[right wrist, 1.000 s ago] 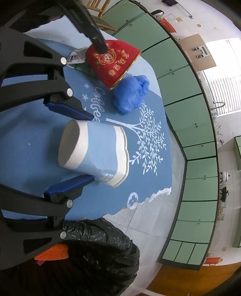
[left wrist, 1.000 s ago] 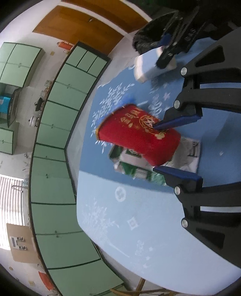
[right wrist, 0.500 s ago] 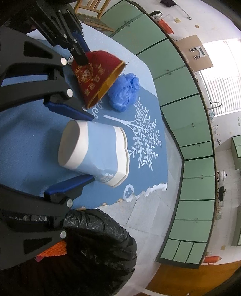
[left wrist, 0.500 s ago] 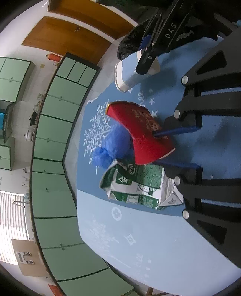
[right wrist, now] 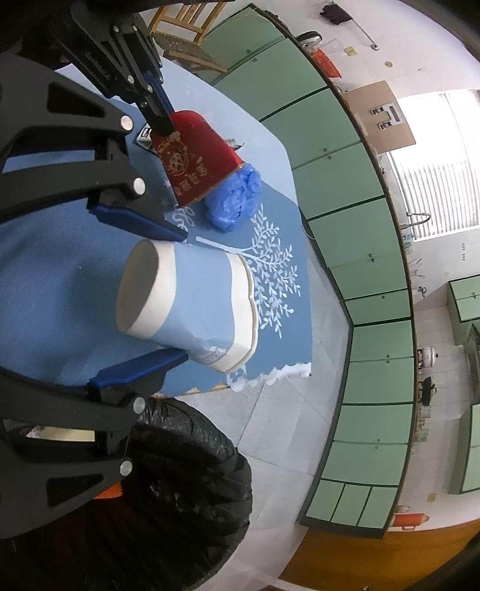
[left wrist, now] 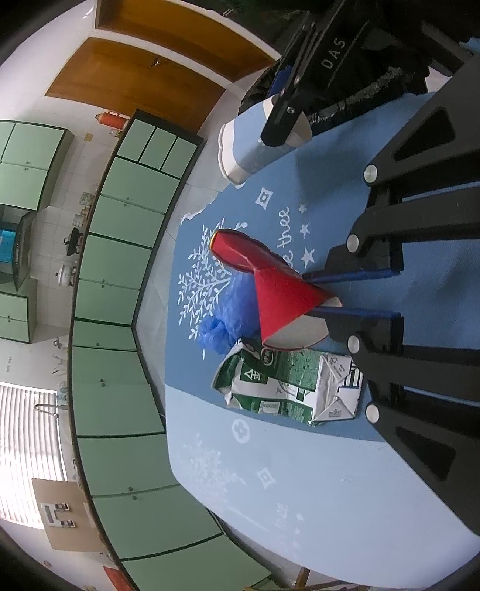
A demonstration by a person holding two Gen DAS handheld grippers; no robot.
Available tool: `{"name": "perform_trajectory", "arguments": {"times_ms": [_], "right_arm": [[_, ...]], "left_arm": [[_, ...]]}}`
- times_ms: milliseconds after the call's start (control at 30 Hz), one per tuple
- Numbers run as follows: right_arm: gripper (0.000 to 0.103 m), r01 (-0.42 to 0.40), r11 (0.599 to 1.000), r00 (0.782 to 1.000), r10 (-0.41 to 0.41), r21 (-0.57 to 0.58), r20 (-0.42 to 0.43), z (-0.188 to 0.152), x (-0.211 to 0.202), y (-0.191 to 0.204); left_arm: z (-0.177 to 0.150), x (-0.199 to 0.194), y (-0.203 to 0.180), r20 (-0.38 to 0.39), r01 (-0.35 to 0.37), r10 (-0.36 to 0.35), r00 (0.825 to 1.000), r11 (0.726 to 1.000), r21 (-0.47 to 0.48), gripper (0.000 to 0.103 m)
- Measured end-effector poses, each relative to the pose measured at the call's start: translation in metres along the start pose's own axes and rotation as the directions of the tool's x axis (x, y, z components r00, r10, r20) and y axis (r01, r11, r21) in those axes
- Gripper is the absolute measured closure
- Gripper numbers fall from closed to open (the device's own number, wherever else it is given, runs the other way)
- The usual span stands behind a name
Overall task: Collect trash
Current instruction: 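Carry the red cup and white-blue cup over the bin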
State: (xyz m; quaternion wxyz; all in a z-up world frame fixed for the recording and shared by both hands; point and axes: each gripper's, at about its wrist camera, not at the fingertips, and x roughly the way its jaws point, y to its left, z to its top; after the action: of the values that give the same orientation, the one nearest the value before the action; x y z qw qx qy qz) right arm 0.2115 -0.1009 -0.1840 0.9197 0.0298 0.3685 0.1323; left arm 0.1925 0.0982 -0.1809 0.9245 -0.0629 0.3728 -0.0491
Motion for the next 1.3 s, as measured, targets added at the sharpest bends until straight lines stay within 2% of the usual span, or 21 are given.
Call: {"name": "perform_trajectory", "arguments": {"times_ms": [267,667,967,1300], "right_arm": [[0.046,-0.001,1.000,1.000,0.001,0.001,0.020,0.001,-0.013,-0.006],[0.046,0.013,1.000,0.997,-0.014,0.002,0.081,0.012,-0.049,-0.024],[0.046,0.056,0.998,0.989,-0.057,0.014,0.140,0.017,-0.088,-0.057],[0.046,0.173,0.981,0.969,-0.185,0.083,0.166,0.003,-0.132,-0.131]], "left_arm": [[0.002,-0.010,-0.008,0.013,0.007,-0.007,1.000,1.000,0.007,0.091],[0.015,-0.027,-0.043,0.059,0.037,-0.040,0.997,0.998,0.052,0.091],[0.028,-0.031,-0.098,0.079,0.110,-0.119,0.990,0.989,0.101,0.091],[0.025,-0.024,-0.180,0.056,0.223,-0.237,0.970,0.957,0.187,0.091]]}}
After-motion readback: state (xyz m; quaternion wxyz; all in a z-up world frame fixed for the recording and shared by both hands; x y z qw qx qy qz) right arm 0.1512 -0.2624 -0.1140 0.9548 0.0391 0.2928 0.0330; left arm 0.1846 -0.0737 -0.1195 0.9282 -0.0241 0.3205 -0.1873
